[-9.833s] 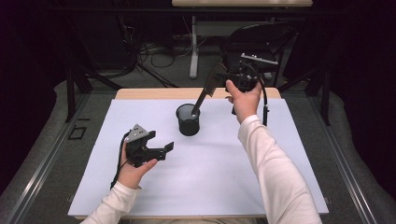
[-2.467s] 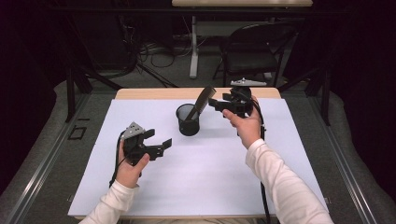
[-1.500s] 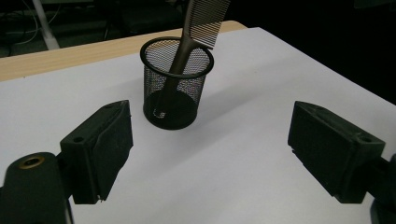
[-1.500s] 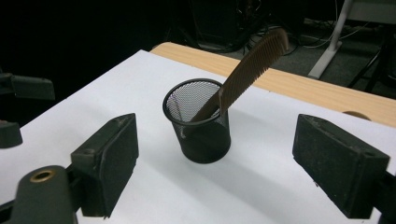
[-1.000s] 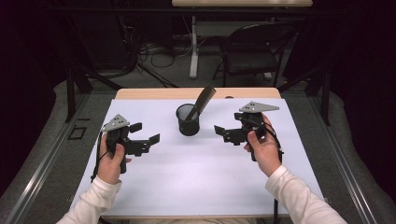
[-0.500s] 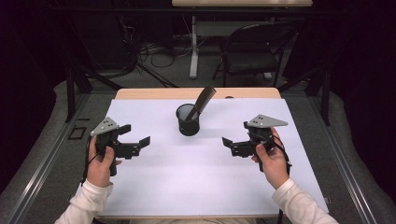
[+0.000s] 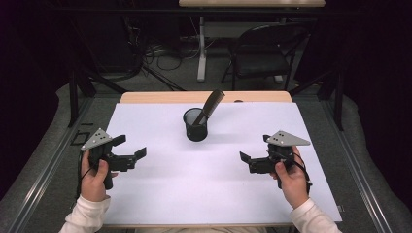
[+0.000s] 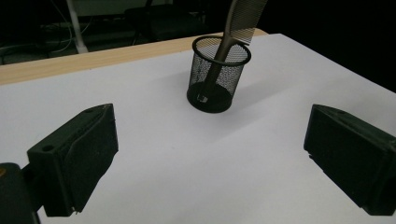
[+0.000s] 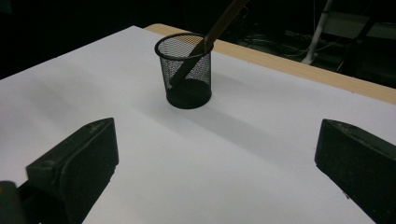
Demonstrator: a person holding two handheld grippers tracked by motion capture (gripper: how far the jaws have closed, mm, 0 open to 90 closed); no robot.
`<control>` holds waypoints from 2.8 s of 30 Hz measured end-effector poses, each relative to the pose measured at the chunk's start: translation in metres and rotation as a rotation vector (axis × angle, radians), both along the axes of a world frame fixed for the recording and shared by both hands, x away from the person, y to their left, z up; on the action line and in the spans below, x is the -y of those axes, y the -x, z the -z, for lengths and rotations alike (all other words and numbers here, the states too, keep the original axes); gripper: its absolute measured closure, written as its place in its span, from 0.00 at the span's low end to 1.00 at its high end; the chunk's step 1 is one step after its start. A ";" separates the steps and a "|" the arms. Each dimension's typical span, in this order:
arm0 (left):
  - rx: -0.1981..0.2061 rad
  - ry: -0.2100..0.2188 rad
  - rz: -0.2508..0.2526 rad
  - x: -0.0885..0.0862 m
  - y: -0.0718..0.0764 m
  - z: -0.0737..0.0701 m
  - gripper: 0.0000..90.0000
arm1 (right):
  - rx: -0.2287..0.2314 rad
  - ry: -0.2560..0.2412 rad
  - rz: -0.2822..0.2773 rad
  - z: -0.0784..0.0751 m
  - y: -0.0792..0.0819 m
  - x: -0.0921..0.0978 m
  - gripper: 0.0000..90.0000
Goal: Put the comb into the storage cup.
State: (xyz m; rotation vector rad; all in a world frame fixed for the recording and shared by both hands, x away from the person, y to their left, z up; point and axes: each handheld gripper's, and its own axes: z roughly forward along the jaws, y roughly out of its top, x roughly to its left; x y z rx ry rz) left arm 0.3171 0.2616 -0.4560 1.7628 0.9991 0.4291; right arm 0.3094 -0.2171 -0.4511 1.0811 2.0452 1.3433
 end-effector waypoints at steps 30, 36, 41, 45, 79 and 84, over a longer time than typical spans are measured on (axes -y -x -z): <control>0.007 0.017 -0.040 -0.030 0.020 0.035 0.03 | -0.015 0.036 0.153 0.056 0.027 0.042 0.00; 0.005 0.024 -0.043 -0.031 0.020 0.039 0.03 | -0.024 0.028 0.170 0.063 0.027 0.047 0.00; 0.004 0.029 -0.045 -0.032 0.020 0.043 0.03 | -0.019 0.019 0.178 0.067 0.026 0.050 0.00; 0.006 0.029 -0.041 -0.032 0.020 0.046 0.03 | -0.027 0.015 0.191 0.071 0.025 0.052 0.00; 0.013 0.015 -0.036 -0.032 0.018 0.062 0.03 | -0.068 0.015 0.231 0.091 0.018 0.064 0.00; 0.014 0.017 -0.036 -0.032 0.018 0.062 0.03 | -0.070 0.019 0.229 0.093 0.018 0.064 0.00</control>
